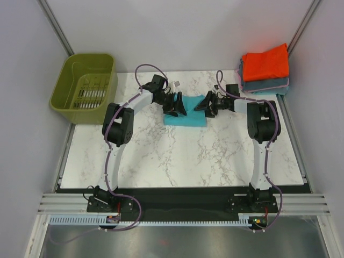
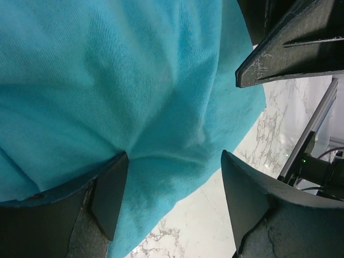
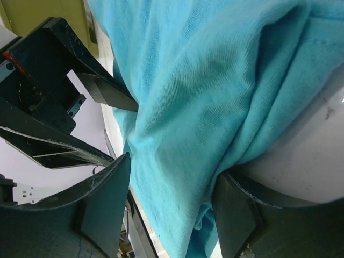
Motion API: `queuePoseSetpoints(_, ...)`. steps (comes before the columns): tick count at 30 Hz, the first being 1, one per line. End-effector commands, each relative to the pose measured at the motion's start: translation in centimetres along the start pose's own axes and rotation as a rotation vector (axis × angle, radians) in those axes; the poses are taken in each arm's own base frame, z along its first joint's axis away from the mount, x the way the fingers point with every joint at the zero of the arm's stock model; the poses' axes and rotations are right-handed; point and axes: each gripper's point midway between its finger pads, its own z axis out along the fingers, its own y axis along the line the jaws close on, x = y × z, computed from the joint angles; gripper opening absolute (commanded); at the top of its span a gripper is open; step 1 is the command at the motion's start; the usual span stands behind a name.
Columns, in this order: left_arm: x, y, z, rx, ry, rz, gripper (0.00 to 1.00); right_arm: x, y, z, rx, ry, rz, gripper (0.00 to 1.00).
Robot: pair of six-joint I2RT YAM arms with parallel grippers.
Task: Fold and stack the t-shirts
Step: Neatly place the folded tshirt to the corner
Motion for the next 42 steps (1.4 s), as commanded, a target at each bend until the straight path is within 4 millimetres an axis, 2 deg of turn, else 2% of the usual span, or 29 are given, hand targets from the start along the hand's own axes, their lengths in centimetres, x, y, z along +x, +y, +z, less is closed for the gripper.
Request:
queuePoseSetpoints(1,-0.8,0.1,-0.1,-0.023,-0.023,0.002,0.78,-0.3,-2.7,1.1,0.06,-0.015,0.005,0.66)
queuePoseSetpoints(8,-1.0,0.2,-0.2,-0.039,-0.03,0.002,0.78,-0.7,-4.0,1.4,0.104,-0.036,0.002,0.64)
queuePoseSetpoints(12,-1.3,0.0,-0.4,-0.043,-0.041,0.009,0.78,-0.7,-4.3,2.1,0.112,-0.027,-0.018,0.57)
queuePoseSetpoints(20,-1.8,-0.3,-0.8,-0.046,-0.057,0.02,0.78,-1.3,-2.9,3.8,0.07,-0.007,-0.088,0.45)
queuePoseSetpoints(21,-1.9,-0.3,-0.8,-0.049,-0.059,0.024,0.78,-1.1,-2.6,3.9,0.061,0.001,-0.095,0.39)
queuePoseSetpoints(25,-2.4,-0.4,-1.2,-0.067,-0.075,0.047,0.78,-1.7,-1.5,3.8,0.038,-0.003,-0.136,0.23)
queuePoseSetpoints(26,-2.6,-0.3,-1.4,-0.083,-0.082,0.052,0.78,-1.7,-1.2,3.8,0.033,-0.002,-0.151,0.16)
queuePoseSetpoints(27,-3.1,-0.5,-1.9,-0.09,-0.094,0.066,0.78,-1.9,-0.9,3.2,0.041,-0.002,-0.151,0.0)
queuePoseSetpoints(29,-4.4,-1.2,-3.3,-0.118,-0.132,0.109,0.79,-3.4,0.0,2.0,0.071,-0.036,-0.222,0.0)
queuePoseSetpoints(30,-5.0,-1.5,-4.0,-0.136,-0.152,0.126,0.79,-3.3,0.2,1.3,0.095,-0.023,-0.233,0.0)
queuePoseSetpoints(31,-5.5,-1.6,-4.7,-0.156,-0.17,0.136,0.79,-4.8,1.0,0.5,0.116,-0.047,-0.33,0.0)
queuePoseSetpoints(32,-6.3,-1.7,-5.9,-0.201,-0.198,0.18,0.8,-5.2,1.6,-0.7,0.143,-0.045,-0.358,0.0)
queuePoseSetpoints(33,-6.7,-1.4,-6.5,-0.235,-0.21,0.199,0.8,-6.8,3.2,-1.6,0.15,-0.077,-0.425,0.0)
queuePoseSetpoints(35,-7.1,-0.3,-7.5,-0.316,-0.221,0.235,0.8,-8.6,3.8,-3.2,0.199,-0.11,-0.527,0.0)
queuePoseSetpoints(36,-7.3,0.1,-7.9,-0.334,-0.226,0.243,0.8,-9.7,5.2,-4.6,0.21,-0.136,-0.566,0.0)
queuePoseSetpoints(38,-7.1,1.1,-8.3,-0.367,-0.217,0.253,0.8,-11.5,5.8,-6.5,0.263,-0.169,-0.659,0.0)
queuePoseSetpoints(42,-6.8,1.8,-8.6,-0.385,-0.203,0.257,0.8,-14.5,7.6,-10.2,0.347,-0.25,-0.771,0.0)
